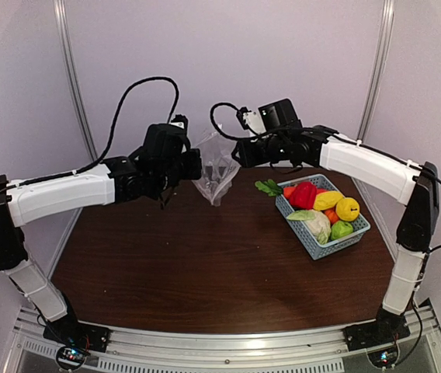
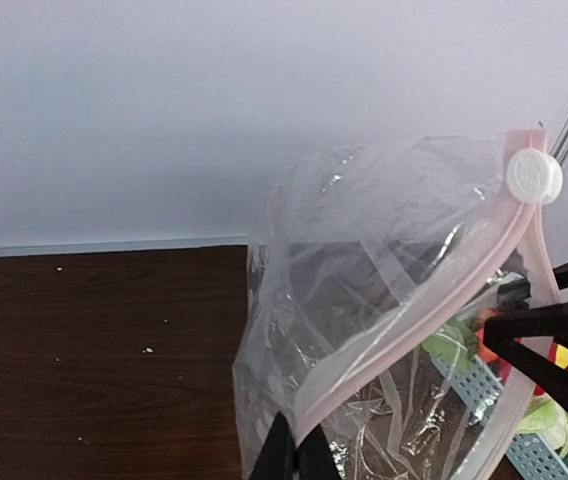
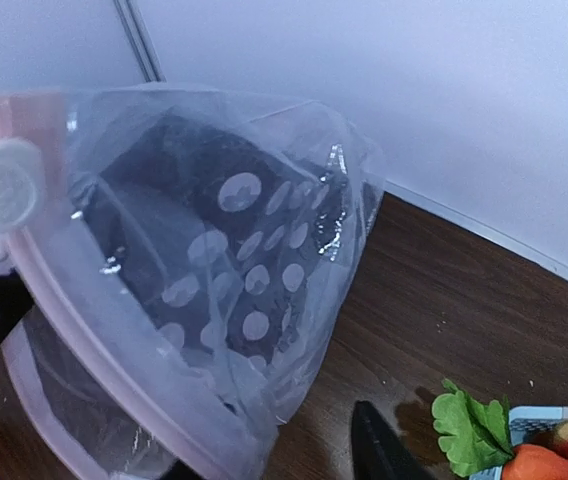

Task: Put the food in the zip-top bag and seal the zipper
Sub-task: Adjust the zipper on the zipper food storage bag, then pick up the fake vegetable from the bin.

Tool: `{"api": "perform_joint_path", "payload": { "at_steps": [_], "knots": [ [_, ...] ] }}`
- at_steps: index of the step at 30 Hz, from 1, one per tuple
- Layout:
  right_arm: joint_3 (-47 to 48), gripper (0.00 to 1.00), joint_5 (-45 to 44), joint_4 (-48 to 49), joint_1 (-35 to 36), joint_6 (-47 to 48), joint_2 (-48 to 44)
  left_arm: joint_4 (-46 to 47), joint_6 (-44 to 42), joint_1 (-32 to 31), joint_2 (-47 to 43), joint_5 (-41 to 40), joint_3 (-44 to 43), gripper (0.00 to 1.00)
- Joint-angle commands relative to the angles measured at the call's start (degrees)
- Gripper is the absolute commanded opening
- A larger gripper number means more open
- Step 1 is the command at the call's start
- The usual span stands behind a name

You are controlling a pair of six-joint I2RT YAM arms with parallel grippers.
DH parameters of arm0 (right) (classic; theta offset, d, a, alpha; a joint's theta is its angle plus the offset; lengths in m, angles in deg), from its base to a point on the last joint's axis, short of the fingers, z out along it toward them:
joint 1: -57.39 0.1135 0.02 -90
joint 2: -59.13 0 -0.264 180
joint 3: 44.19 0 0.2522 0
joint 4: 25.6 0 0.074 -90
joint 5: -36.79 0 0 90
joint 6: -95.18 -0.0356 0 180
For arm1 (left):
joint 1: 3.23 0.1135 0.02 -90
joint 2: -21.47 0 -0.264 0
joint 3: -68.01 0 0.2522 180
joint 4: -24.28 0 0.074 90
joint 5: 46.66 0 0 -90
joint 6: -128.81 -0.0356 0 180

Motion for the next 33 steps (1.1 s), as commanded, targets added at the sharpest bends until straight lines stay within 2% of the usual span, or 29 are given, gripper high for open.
{"api": "perform_joint_path", "payload": {
  "at_steps": [1,2,5,8,12,15,16,20,27,33],
  "knots": [
    [0.3,0.58,15.8,0.4,-2.3,1.7,-5.3,-2.5,-10.6,0.6,-4.1,-6.2,-2.6,0.0],
    [0.4,0.66,20.1,0.3,-4.2,1.5,-6.2,-3.5,-13.8,0.6,-5.1,-7.8,-3.1,0.0],
    [-0.2,0.75,32.6,-1.0,-9.2,3.5,-9.3,-8.3,-21.1,0.7,-8.3,-11.1,-4.7,0.0],
    [-3.5,0.79,33.4,-3.5,-14.3,8.6,-14.7,-15.3,-24.7,0.7,-9.6,-9.6,-6.9,0.0],
    [-9.8,0.86,26.0,-8.6,-21.5,16.3,-19.9,-16.3,-28.2,0.7,-8.7,5.6,-2.9,0.0],
    [-16.2,0.86,14.9,-10.3,-24.7,19.5,-21.2,-15.0,-27.2,0.7,-2.0,21.6,-1.4,0.0],
    [-17.6,0.85,12.8,-11.2,-25.3,19.7,-20.9,-14.9,-26.9,0.7,0.4,24.7,-2.1,0.0],
    [-20.8,0.82,13.2,-13.1,-26.8,19.2,-19.6,-12.0,-25.7,0.8,4.4,23.9,-2.1,0.0],
    [-26.1,0.84,14.1,-9.3,-28.0,16.9,-19.4,-4.1,-25.6,1.4,3.0,24.4,2.8,0.0],
    [-24.8,0.84,15.7,-7.9,-29.6,13.5,-14.3,5.0,-18.9,4.9,0.3,23.8,9.4,0.0]
  ]
}}
